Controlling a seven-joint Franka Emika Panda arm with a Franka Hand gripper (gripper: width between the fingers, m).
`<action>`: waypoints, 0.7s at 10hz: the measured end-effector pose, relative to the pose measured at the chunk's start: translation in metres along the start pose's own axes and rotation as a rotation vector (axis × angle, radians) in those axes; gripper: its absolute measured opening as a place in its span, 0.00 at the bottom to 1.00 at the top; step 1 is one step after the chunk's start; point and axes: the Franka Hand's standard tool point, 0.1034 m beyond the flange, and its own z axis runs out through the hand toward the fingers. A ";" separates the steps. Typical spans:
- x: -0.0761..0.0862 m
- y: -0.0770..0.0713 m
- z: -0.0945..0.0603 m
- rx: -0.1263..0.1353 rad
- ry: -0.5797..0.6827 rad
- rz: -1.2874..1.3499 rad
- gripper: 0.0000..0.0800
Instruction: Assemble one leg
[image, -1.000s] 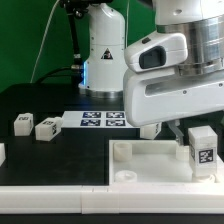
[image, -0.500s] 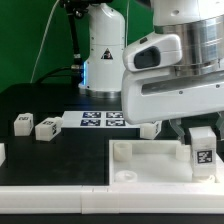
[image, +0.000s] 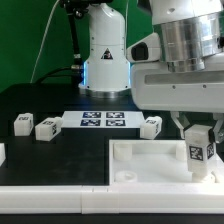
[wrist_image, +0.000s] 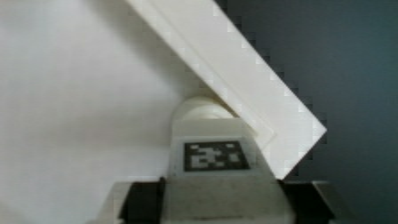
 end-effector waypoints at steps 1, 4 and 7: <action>0.000 -0.002 0.000 -0.008 -0.002 0.079 0.37; -0.001 -0.002 0.001 -0.008 -0.006 0.074 0.37; 0.002 0.000 -0.001 -0.034 -0.026 -0.224 0.80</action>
Offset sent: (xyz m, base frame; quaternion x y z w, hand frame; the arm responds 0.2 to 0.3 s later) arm 0.0000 0.0000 0.0000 0.0000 0.0000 -0.0799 0.9968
